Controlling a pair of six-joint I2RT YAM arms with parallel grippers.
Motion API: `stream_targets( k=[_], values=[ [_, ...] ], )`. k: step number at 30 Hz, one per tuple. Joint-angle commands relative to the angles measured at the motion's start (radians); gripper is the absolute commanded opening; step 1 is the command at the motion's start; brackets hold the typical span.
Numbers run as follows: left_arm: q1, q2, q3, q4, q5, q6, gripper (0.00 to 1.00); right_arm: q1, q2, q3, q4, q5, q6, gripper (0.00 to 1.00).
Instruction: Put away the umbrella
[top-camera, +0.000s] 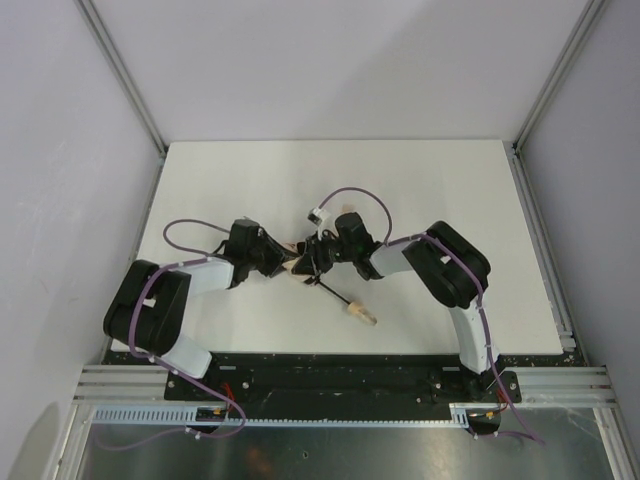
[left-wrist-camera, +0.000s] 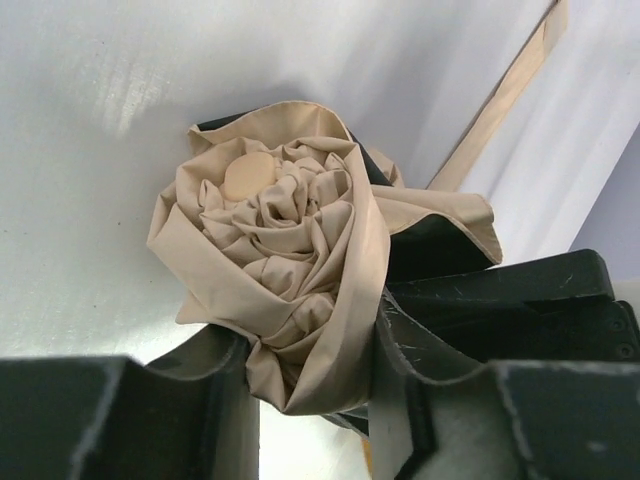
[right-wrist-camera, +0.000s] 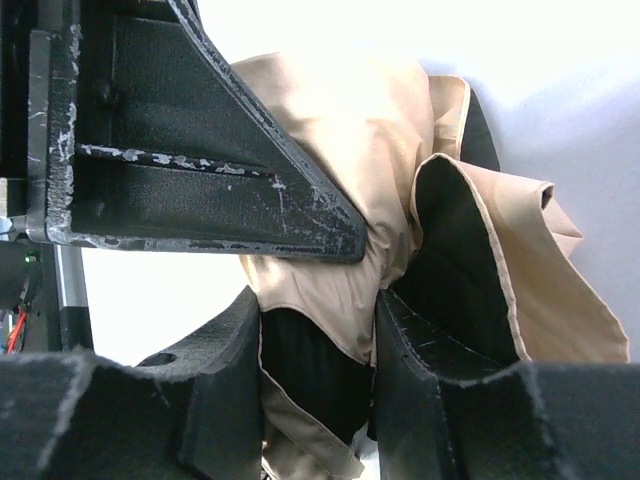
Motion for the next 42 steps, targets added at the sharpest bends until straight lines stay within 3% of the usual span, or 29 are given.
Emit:
stream_targets(
  k=[1, 6, 8, 14, 19, 29, 37, 40, 42],
  values=[
    [-0.004, 0.098, -0.078, -0.157, -0.114, 0.104, 0.24, 0.005, 0.036, -0.052, -0.170, -0.179, 0.060, 0.08],
    [-0.004, 0.099, -0.079, -0.156, -0.107, 0.118, 0.17, 0.001, -0.062, -0.015, -0.330, -0.022, 0.044, 0.52],
    [-0.003, 0.104, -0.075, -0.156, -0.099, 0.120, 0.16, 0.000, -0.118, 0.004, -0.400, 0.049, 0.016, 0.65],
    [-0.003, 0.110, -0.068, -0.157, -0.072, 0.114, 0.16, 0.058, -0.278, 0.052, -0.595, 0.393, -0.152, 0.81],
    [-0.002, 0.110, -0.065, -0.157, -0.064, 0.112, 0.15, 0.155, -0.291, 0.092, -0.615, 0.684, -0.250, 0.85],
    [-0.003, 0.119, -0.058, -0.158, -0.034, 0.105, 0.15, 0.332, -0.089, 0.252, -0.566, 1.056, -0.367, 0.80],
    [-0.001, 0.112, -0.055, -0.157, -0.015, 0.097, 0.16, 0.348, 0.029, 0.264, -0.562, 1.174, -0.353, 0.51],
    [0.000, 0.109, -0.051, -0.156, -0.008, 0.095, 0.19, 0.329, 0.048, 0.244, -0.570, 1.110, -0.311, 0.28],
    [0.004, 0.103, -0.052, -0.157, -0.002, 0.098, 0.26, 0.310, 0.046, 0.214, -0.568, 1.032, -0.289, 0.12]
  ],
)
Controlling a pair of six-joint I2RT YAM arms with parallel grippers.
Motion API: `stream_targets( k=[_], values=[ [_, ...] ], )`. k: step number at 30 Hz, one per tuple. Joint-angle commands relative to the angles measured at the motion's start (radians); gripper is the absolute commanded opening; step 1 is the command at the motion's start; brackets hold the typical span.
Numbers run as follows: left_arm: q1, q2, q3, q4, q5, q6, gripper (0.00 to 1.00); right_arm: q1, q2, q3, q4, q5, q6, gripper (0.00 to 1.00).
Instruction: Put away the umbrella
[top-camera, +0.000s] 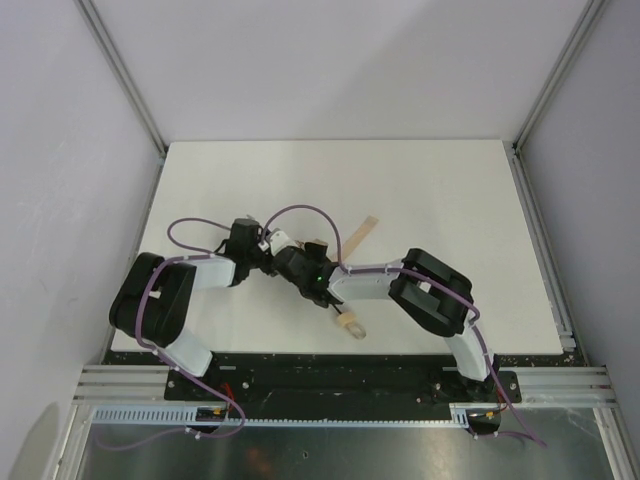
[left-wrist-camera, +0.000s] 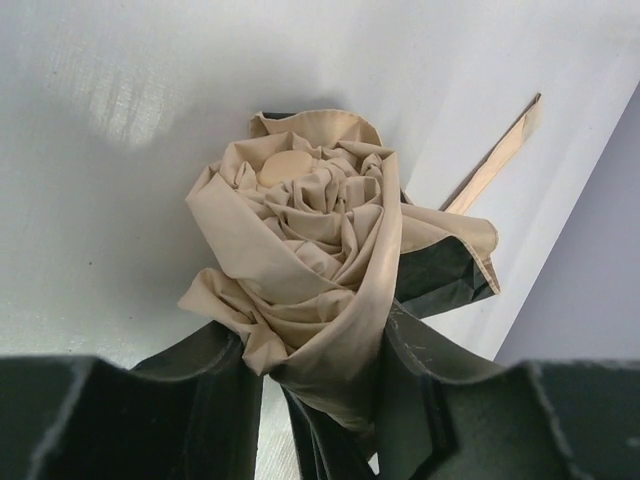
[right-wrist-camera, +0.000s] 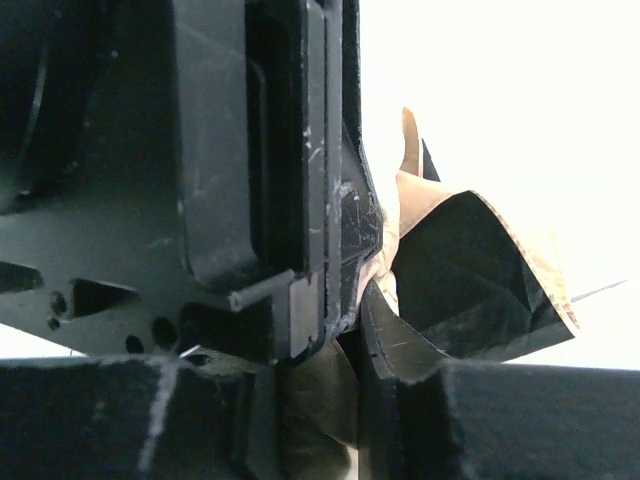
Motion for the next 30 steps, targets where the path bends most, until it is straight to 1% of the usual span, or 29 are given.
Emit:
stream_targets(
  k=[1, 2, 3, 5, 7, 12, 17, 20, 23, 25, 29, 30],
  values=[
    [-0.007, 0.049, -0.059, -0.228, -0.073, 0.095, 0.32, -0.063, 0.061, -0.048, -0.014, -0.145, 0.079, 0.06],
    [-0.006, 0.039, -0.062, -0.228, -0.075, 0.096, 0.38, -0.075, 0.053, -0.067, -0.003, -0.200, 0.084, 0.03],
    [-0.003, 0.027, -0.065, -0.228, -0.079, 0.098, 0.48, -0.091, 0.048, -0.084, 0.006, -0.270, 0.090, 0.01],
    [0.001, -0.001, -0.077, -0.229, -0.092, 0.097, 0.64, -0.134, 0.042, -0.108, 0.021, -0.432, 0.108, 0.00],
    [0.002, -0.025, -0.087, -0.229, -0.107, 0.097, 0.73, -0.182, 0.038, -0.136, 0.053, -0.611, 0.135, 0.00],
    [0.005, -0.019, -0.094, -0.227, -0.112, 0.096, 0.81, -0.273, 0.041, -0.183, 0.128, -0.935, 0.188, 0.00],
    [0.005, 0.004, -0.089, -0.227, -0.104, 0.092, 0.84, -0.345, 0.066, -0.211, 0.223, -1.147, 0.284, 0.00],
    [-0.005, 0.007, -0.097, -0.226, -0.113, 0.087, 0.82, -0.377, 0.099, -0.214, 0.300, -1.261, 0.350, 0.00],
    [-0.013, 0.031, -0.090, -0.224, -0.124, 0.084, 0.76, -0.390, 0.120, -0.215, 0.347, -1.314, 0.397, 0.00],
    [-0.015, 0.057, -0.087, -0.222, -0.124, 0.082, 0.66, -0.395, 0.133, -0.215, 0.376, -1.340, 0.430, 0.00],
    [-0.020, 0.078, -0.104, -0.216, -0.153, 0.089, 0.39, -0.404, 0.137, -0.214, 0.398, -1.344, 0.479, 0.00],
    [-0.023, 0.074, -0.113, -0.200, -0.159, 0.090, 0.34, -0.406, 0.132, -0.214, 0.394, -1.337, 0.486, 0.03]
  ],
)
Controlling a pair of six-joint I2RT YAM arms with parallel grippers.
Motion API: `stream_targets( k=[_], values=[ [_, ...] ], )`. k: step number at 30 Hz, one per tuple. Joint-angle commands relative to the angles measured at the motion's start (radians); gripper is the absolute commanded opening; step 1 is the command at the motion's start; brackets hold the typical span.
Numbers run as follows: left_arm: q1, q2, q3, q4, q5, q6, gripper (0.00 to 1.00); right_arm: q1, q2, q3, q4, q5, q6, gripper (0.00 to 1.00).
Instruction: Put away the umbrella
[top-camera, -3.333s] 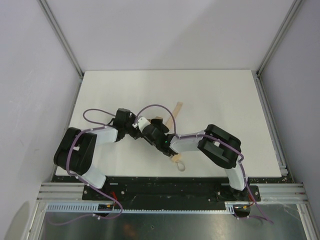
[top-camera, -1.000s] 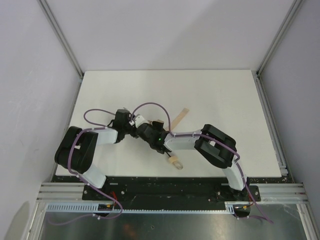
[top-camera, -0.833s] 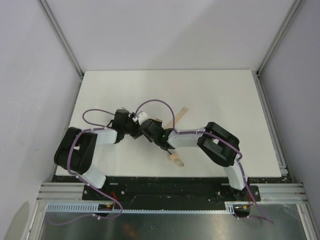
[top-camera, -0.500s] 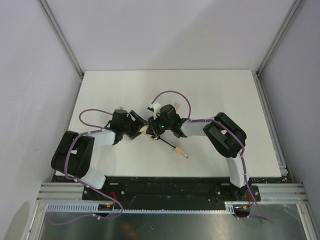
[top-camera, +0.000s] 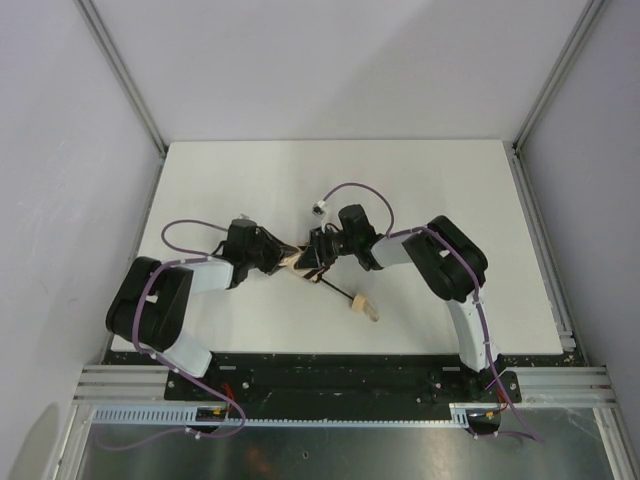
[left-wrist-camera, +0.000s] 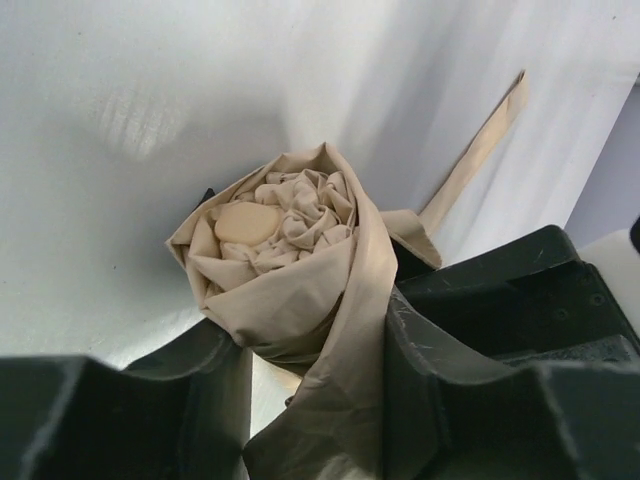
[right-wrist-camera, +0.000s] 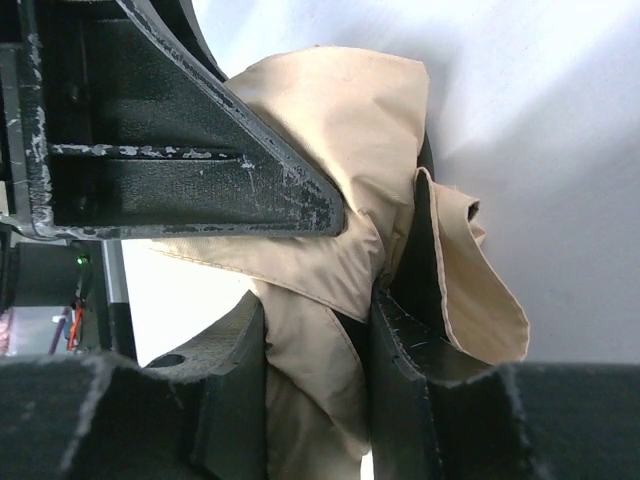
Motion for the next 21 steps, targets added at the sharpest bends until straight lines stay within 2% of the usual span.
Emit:
stream_targets(
  k=[1, 5, 10, 12, 15, 18, 21],
  values=[
    [-0.028, 0.086, -0.099, -0.213, -0.097, 0.104, 0.29, 0.012, 0.050, -0.049, -0.101, -0.084, 0.052, 0.09],
    [-0.030, 0.065, -0.128, -0.192, -0.095, 0.101, 0.13, 0.011, -0.047, -0.045, -0.234, 0.031, 0.009, 0.44],
    [-0.029, 0.047, -0.139, -0.183, -0.087, 0.098, 0.09, 0.035, -0.194, 0.001, -0.458, 0.255, -0.132, 0.81],
    [-0.029, 0.044, -0.139, -0.182, -0.083, 0.097, 0.08, 0.064, -0.253, 0.025, -0.552, 0.398, -0.200, 0.88],
    [-0.030, 0.041, -0.134, -0.181, -0.074, 0.095, 0.08, 0.131, -0.307, 0.048, -0.623, 0.613, -0.282, 0.92],
    [-0.029, 0.041, -0.131, -0.182, -0.063, 0.092, 0.08, 0.225, -0.308, 0.065, -0.634, 0.851, -0.343, 0.94],
    [-0.029, 0.038, -0.131, -0.183, -0.059, 0.089, 0.08, 0.307, -0.263, 0.101, -0.623, 1.025, -0.386, 0.94]
  ],
)
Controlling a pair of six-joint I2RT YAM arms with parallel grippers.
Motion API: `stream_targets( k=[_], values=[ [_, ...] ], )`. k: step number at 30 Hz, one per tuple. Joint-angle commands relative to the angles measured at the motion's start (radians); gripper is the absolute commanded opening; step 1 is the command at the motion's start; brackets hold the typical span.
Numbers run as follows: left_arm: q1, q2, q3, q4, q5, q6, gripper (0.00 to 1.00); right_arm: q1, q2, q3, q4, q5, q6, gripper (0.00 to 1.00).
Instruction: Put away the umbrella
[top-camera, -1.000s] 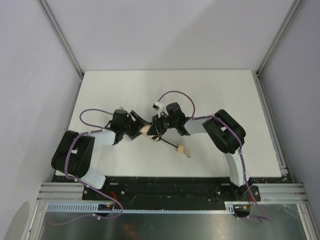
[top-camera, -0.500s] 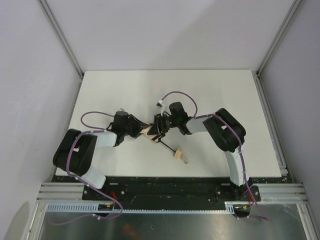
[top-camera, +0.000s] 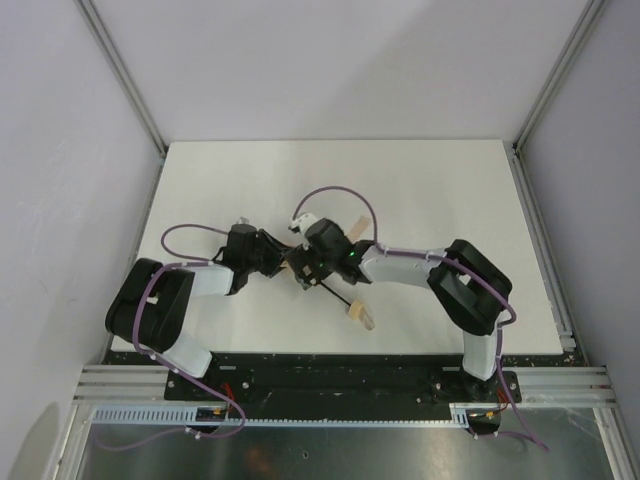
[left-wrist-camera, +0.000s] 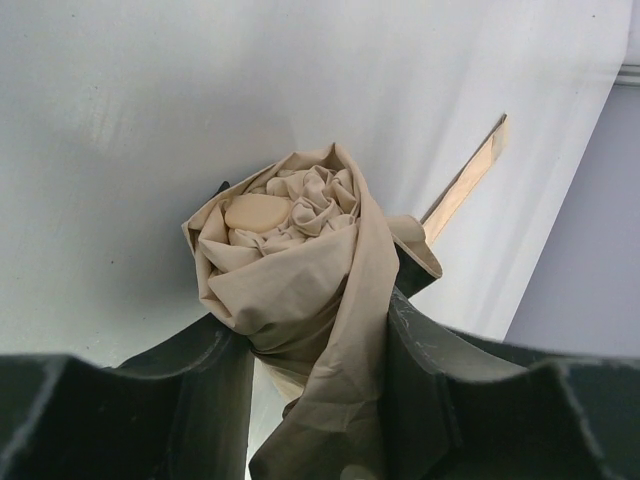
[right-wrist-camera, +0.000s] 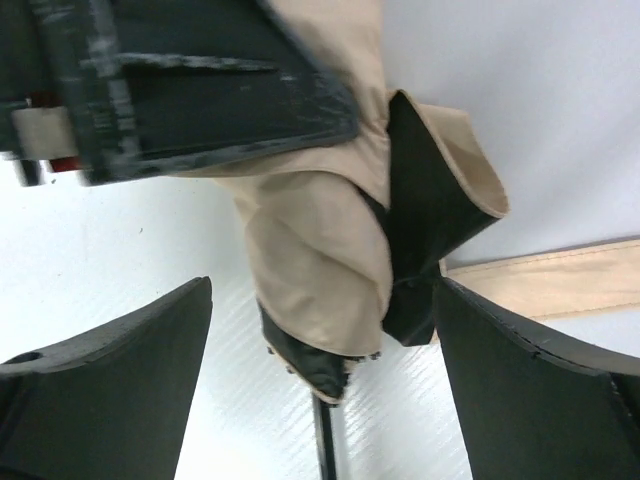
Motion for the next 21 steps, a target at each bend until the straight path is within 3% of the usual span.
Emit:
stream_targets(
  k=[1, 5, 10, 17, 19, 21],
  values=[
    [-0.019, 0.055, -0.072, -0.286, -0.047, 0.115, 0.08, 0.123, 0.033, 0.083, -0.051, 0.397, -0.128, 0.94],
    [-0.019, 0.052, -0.071, -0.288, -0.040, 0.110, 0.08, 0.196, 0.146, 0.177, -0.055, 0.593, -0.145, 0.89],
    [-0.019, 0.040, -0.073, -0.292, -0.034, 0.110, 0.10, 0.205, 0.229, 0.219, -0.061, 0.708, -0.137, 0.62],
    [-0.019, 0.019, -0.066, -0.293, -0.026, 0.118, 0.19, 0.143, 0.261, 0.193, -0.095, 0.542, -0.090, 0.24],
    [-0.019, 0.017, -0.060, -0.293, -0.020, 0.121, 0.26, 0.121, 0.260, 0.181, -0.094, 0.447, -0.079, 0.06],
    [-0.019, 0.014, -0.055, -0.293, -0.012, 0.123, 0.36, 0.086, 0.245, 0.152, -0.069, 0.304, -0.073, 0.02]
  ],
)
